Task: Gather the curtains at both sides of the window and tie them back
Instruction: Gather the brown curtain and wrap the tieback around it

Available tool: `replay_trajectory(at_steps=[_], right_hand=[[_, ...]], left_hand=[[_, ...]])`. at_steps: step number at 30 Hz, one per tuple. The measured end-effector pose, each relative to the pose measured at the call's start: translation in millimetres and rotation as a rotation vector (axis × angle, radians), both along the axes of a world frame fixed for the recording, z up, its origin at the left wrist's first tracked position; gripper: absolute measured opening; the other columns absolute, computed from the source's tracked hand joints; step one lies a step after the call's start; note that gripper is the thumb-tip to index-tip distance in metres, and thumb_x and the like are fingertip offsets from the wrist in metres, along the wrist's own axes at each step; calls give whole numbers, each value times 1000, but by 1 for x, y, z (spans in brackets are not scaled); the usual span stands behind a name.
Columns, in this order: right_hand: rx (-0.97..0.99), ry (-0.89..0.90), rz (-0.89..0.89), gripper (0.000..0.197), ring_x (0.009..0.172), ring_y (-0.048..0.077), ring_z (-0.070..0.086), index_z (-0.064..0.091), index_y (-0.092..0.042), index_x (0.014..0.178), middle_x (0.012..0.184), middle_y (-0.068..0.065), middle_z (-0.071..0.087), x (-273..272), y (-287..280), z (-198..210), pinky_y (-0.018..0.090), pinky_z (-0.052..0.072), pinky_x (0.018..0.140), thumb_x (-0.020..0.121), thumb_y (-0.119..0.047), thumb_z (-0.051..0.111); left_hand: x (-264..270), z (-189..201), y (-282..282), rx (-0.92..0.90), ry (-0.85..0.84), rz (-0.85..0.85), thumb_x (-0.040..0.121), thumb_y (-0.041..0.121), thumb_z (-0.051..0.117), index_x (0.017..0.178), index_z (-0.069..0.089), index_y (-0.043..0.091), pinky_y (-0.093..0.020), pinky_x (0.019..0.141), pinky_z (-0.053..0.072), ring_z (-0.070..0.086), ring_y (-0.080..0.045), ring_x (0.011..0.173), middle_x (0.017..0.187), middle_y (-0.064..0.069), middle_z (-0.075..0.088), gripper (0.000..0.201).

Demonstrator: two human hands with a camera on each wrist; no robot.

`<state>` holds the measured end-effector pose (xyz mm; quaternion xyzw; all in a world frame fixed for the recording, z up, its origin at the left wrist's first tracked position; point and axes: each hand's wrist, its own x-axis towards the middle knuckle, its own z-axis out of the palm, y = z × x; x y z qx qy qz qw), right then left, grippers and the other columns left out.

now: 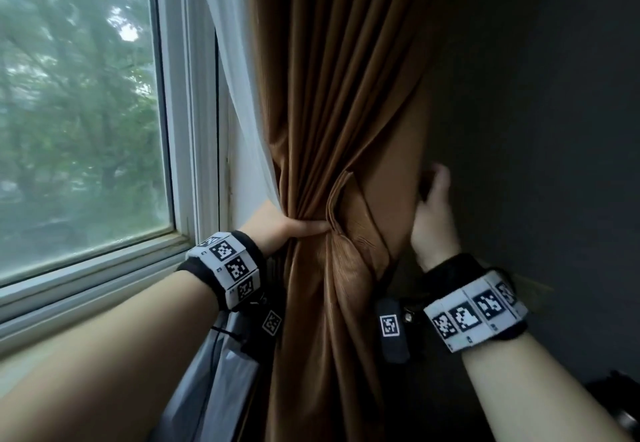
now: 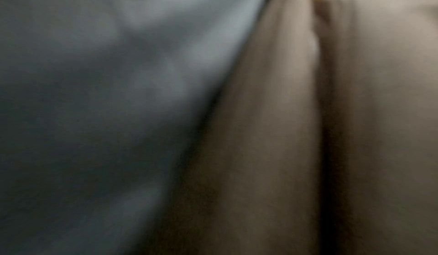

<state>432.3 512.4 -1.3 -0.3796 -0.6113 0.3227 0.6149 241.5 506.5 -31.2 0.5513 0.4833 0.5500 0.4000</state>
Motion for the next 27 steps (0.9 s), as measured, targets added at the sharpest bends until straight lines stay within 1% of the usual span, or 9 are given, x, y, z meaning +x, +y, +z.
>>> replay_trajectory(at_steps=[2,5,8,11,15,17,22,24,27], right_hand=[[260,-5,-64,2,79,-5,46,42,-31,93,86,-15,45,5,-14,6,13,38,75,93,-29,43],[438,-323,-230,28,94,-9,40,48,-23,95,104,-3,43,-1,-25,-7,8,34,87,81,-47,52],[257,-622,-434,52,125,19,29,54,-15,114,135,7,29,-2,-26,-20,25,29,101,75,-46,67],[119,-527,-381,50,119,17,38,51,-17,124,129,3,34,6,-31,-26,21,30,99,80,-32,68],[-118,-72,-5,40,86,12,59,40,-34,113,109,6,61,15,-42,-24,27,49,73,87,-11,60],[-223,72,102,38,88,14,61,40,-28,114,107,6,63,13,-47,-18,27,50,76,88,-7,58],[-233,-266,166,34,108,22,59,58,-28,101,105,-2,65,-3,-47,2,36,44,100,79,-4,64],[-285,-206,168,40,98,24,62,60,-17,107,95,3,68,-7,-43,10,37,48,93,75,7,60],[-354,-140,131,33,73,20,61,63,-11,83,60,-5,69,-13,-36,13,28,52,69,74,19,51]], left_hand=[[-2,1,-1,28,-9,36,44,26,87,126,53,21,-31,93,46,61,-10,100,104,10,64,89],[-4,4,-5,22,-19,77,57,16,86,126,53,18,-30,90,47,62,-10,94,101,8,65,76],[-6,4,-9,-9,-16,101,54,22,87,123,56,18,-35,96,47,62,-19,100,108,1,65,77],[-7,5,-13,-45,-40,104,62,15,84,112,59,21,-32,88,48,63,-20,92,97,1,65,55],[-9,6,-19,-73,-68,69,62,10,82,99,60,24,-29,79,49,64,-13,79,84,5,66,45],[-8,5,-23,-86,-79,34,63,7,80,99,60,22,-31,80,50,65,-16,81,89,0,68,44],[-6,3,-30,-95,-158,-93,48,8,72,113,58,15,-29,69,52,66,-23,87,98,-7,69,67],[-6,2,-32,-145,-200,-148,49,6,67,112,59,13,-32,70,53,66,-27,87,97,-10,69,65],[-3,0,-34,-141,-197,-237,49,3,63,97,65,15,-40,78,56,66,-33,88,95,-14,70,49]])
